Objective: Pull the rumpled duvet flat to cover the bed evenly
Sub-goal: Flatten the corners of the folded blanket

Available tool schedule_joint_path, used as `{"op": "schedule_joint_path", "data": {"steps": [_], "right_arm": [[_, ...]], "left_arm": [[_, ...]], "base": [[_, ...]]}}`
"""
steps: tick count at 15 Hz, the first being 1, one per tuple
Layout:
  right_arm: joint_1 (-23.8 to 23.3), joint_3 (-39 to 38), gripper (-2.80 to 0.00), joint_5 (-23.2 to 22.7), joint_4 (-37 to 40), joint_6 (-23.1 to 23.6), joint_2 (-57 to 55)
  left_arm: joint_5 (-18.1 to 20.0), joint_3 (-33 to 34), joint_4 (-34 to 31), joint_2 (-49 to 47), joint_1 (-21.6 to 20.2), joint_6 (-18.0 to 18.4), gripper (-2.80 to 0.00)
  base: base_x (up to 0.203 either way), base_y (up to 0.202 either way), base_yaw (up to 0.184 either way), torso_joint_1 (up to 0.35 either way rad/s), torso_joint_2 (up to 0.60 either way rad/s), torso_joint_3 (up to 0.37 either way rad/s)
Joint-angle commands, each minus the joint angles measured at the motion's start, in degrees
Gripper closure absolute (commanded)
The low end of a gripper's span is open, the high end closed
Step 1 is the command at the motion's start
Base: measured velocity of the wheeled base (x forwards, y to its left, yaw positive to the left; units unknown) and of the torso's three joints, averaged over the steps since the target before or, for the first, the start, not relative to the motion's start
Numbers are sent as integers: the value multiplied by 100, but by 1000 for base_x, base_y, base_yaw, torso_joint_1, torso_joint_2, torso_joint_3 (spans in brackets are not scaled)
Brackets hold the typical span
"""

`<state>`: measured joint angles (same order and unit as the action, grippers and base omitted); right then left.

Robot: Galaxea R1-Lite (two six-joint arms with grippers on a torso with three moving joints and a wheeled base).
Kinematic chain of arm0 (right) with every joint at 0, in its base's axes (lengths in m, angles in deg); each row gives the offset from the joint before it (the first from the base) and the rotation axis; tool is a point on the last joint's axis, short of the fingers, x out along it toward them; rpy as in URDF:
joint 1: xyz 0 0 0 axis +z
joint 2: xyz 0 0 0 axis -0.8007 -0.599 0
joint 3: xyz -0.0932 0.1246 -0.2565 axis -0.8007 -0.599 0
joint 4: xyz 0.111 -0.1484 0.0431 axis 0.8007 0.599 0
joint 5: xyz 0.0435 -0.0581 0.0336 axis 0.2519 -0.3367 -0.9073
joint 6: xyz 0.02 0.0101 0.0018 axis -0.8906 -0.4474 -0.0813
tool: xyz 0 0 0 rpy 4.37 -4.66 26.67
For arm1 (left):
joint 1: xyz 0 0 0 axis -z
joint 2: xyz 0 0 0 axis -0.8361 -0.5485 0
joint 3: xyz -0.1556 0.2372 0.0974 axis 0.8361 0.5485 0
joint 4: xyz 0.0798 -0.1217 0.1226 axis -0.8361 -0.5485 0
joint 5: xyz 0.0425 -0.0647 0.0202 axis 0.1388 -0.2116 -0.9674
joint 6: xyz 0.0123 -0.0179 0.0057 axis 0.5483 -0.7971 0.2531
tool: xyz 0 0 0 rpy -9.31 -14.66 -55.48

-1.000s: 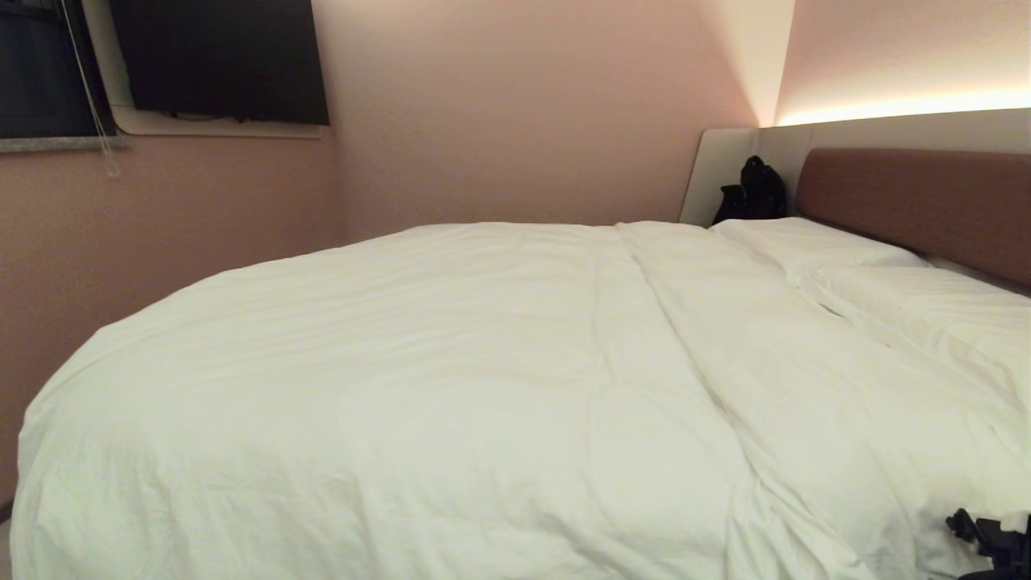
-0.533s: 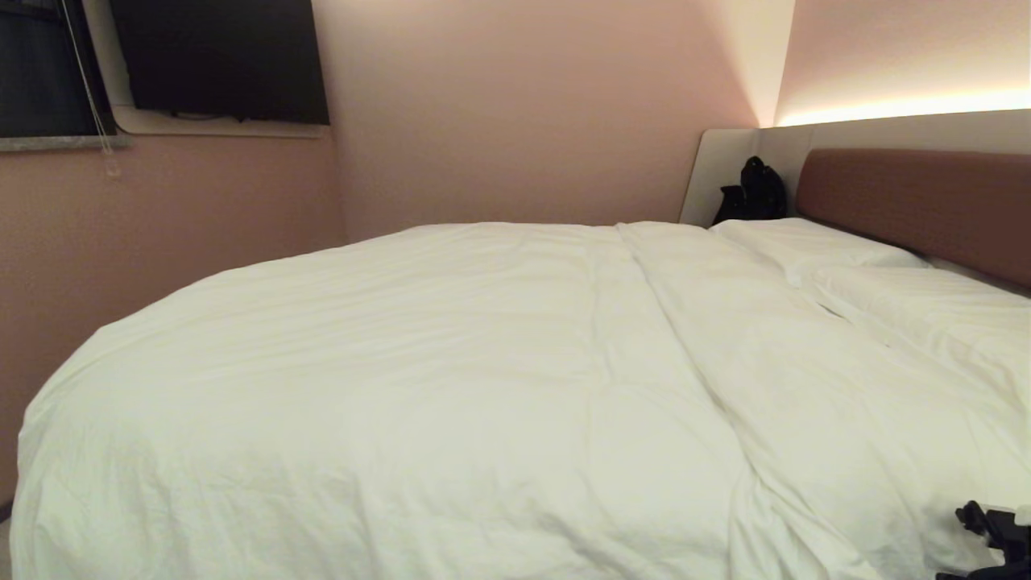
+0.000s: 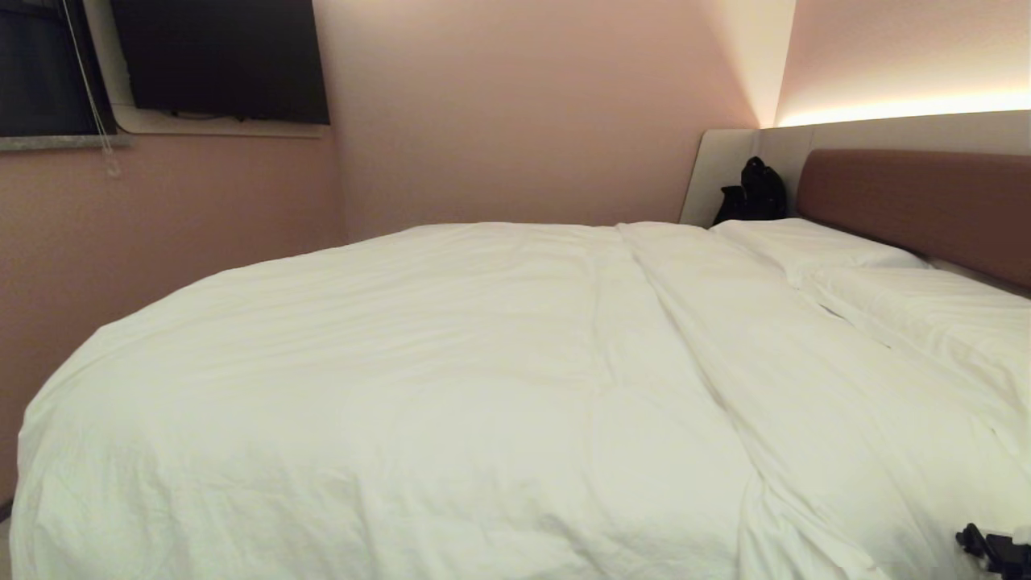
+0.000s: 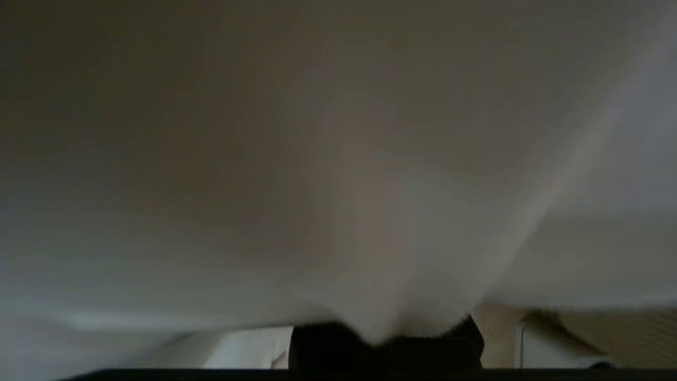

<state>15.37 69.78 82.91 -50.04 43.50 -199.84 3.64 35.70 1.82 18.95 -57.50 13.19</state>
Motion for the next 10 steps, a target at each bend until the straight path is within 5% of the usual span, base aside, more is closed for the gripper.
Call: {"op": "schedule_joint_path", "data": {"steps": [1, 6, 10], "right_arm": [[-264, 123, 0, 44, -181, 50, -363], [-656, 251, 0, -18, -190, 264, -367], [-556, 94, 0, -523, -202, 295, -122]], "left_arm": [[4, 0, 0, -9, -2, 2, 0], [4, 0, 0, -9, -2, 2, 0], [4, 0, 0, -9, -2, 2, 0]], "base": [[0, 0, 0, 0, 0, 0], [0, 0, 0, 0, 0, 0], [0, 0, 0, 0, 0, 0]]}}
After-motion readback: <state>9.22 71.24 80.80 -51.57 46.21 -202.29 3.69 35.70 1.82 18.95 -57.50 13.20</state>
